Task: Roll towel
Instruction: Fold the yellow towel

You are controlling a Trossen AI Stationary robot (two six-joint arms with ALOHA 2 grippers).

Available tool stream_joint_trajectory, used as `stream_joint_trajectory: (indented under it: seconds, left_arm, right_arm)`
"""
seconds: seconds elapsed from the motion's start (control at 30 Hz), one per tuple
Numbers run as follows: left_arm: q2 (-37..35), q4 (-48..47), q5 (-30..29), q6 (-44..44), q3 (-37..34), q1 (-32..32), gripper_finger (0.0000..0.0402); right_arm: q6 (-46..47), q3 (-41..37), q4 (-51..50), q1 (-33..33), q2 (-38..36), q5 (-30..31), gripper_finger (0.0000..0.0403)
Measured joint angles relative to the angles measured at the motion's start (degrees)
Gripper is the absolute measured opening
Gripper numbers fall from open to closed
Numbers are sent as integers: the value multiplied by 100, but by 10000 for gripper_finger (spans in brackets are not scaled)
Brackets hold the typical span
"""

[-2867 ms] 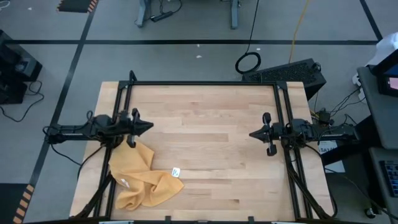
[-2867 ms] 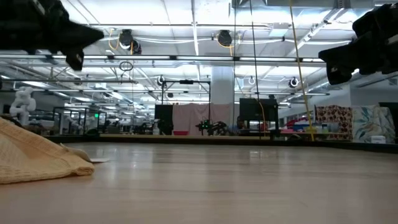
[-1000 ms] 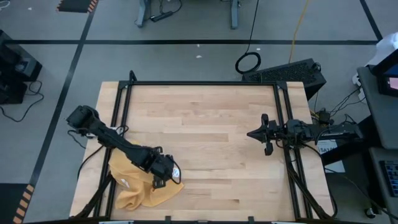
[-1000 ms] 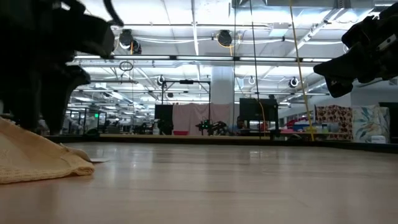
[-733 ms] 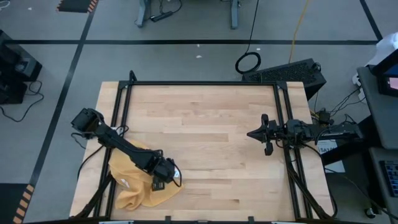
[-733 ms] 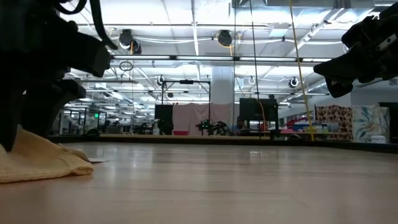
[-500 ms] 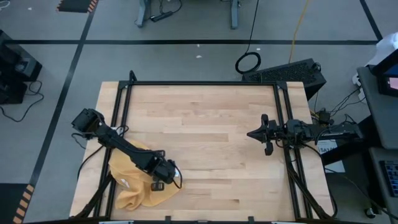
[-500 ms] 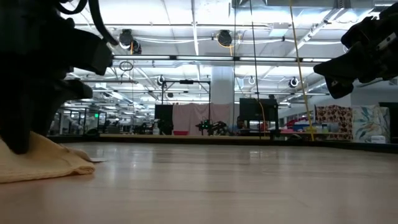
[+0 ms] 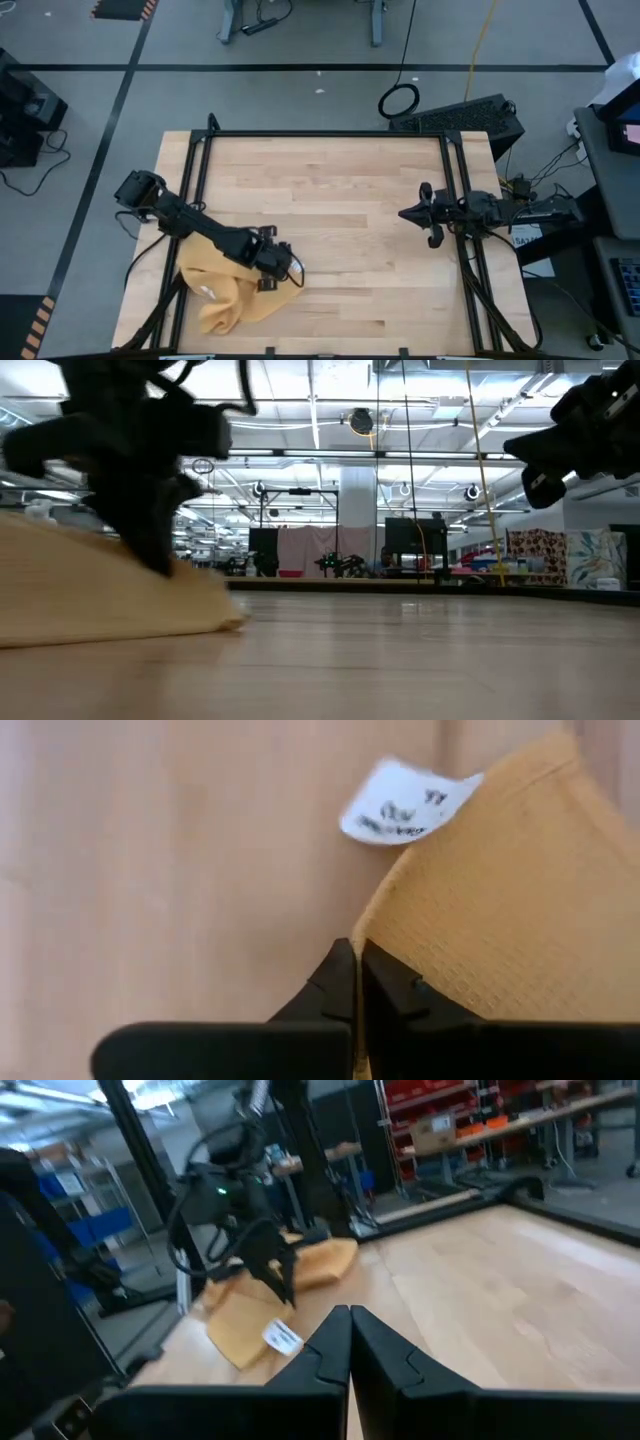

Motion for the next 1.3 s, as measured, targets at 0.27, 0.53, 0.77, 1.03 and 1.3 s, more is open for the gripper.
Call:
stream_joint_trajectory:
  seconds: [0.27, 0.53, 0.77, 1.03, 1.3]
  left_arm:
    - [-496, 860, -1327, 1268, 171, 531, 8]
    - [-634, 2429, -1461, 2437, 177, 1024, 8]
    - [-634, 2611, -1461, 2415, 177, 1351, 8]
    - [-634, 3050, -1459, 2402, 177, 1395, 8]
    - [-634, 3491, -1426, 2396, 177, 1391, 8]
  right_arm:
    - [-148, 0, 428, 334, 210, 54, 0]
    - [298, 0, 435, 496, 1078, 632, 17]
    - [394, 0, 816, 626, 1875, 973, 73]
    - [123, -2, 2048, 717, 2831, 1002, 140]
    - [219, 0, 3161, 713, 3836, 1113, 181]
